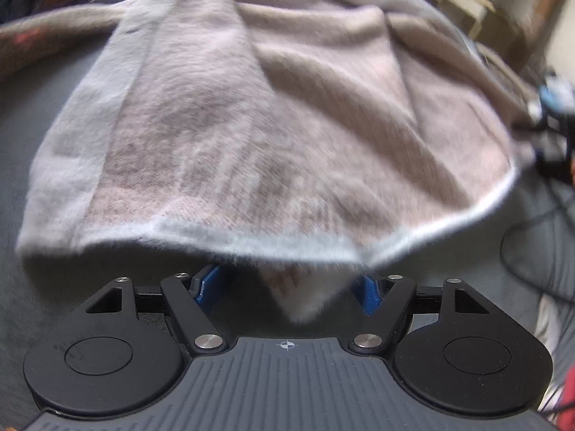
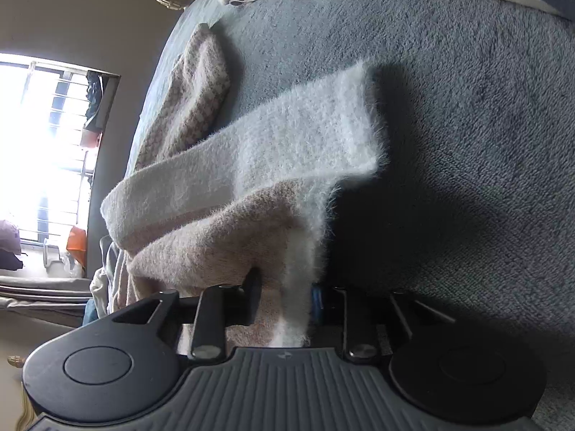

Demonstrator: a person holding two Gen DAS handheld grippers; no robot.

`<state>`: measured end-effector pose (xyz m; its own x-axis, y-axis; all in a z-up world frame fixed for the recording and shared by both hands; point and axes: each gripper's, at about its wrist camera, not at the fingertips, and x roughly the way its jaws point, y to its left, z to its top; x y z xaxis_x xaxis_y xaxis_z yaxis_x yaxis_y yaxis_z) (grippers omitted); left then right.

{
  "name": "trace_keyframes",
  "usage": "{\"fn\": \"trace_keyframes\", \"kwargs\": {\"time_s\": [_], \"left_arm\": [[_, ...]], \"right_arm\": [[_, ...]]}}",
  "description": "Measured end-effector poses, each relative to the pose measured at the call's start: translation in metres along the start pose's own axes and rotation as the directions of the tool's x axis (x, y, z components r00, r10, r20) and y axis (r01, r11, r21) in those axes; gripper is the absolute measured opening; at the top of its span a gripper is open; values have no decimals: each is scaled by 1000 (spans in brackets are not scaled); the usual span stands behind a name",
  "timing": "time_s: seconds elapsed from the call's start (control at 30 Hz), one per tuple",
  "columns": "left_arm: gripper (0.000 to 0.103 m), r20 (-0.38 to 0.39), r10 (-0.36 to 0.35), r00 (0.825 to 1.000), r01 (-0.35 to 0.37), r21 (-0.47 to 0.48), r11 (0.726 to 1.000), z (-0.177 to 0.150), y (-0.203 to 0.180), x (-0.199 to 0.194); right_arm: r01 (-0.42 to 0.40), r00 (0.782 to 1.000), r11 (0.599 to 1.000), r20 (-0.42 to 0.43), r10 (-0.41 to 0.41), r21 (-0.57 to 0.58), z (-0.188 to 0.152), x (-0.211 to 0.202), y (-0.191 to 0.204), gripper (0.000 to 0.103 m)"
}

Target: Fold clothes

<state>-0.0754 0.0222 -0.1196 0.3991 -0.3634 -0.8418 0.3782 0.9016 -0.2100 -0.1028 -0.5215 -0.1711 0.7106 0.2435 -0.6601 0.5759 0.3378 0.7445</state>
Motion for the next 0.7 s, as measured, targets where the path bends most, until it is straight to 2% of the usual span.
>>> {"fn": "trace_keyframes", "kwargs": {"time_s": [0.07,0.17,0.2,0.23,0.3,0.4,0.5,0.6,0.7], "left_arm": [[62,27,-21,999,23,-84,996,0,12,-2],[38,45,8,999,-3,-107,994,-1,16,-2],[27,50,22,999,-16,-109,994,-1,17,-2],[17,55,35,998,-29,-112,993,-2,17,-2],[8,72,57,996,-48,-118,992,0,16,-6],[7,131,99,986,-84,-116,990,2,21,-31],[6,189,104,976,-77,-145,986,10,35,-70],[5,166,91,982,-60,-182,982,13,51,-96],[2,102,82,991,-61,-195,979,9,61,-102]], "right_arm": [[2,1000,1000,4,-2,-16,0,0,3,36],[20,1000,998,23,-19,-55,-1,-1,7,32],[33,999,997,31,-31,-70,-2,-1,8,27],[58,998,994,41,-54,-98,-3,0,11,16],[121,991,975,70,-110,-184,-6,0,21,7],[184,979,934,141,-147,-306,-9,-14,43,5],[166,978,926,176,-111,-338,-7,-60,61,4],[171,978,919,172,-115,-356,-9,-107,71,4],[232,972,904,125,-200,-359,-25,-129,64,3]]}}
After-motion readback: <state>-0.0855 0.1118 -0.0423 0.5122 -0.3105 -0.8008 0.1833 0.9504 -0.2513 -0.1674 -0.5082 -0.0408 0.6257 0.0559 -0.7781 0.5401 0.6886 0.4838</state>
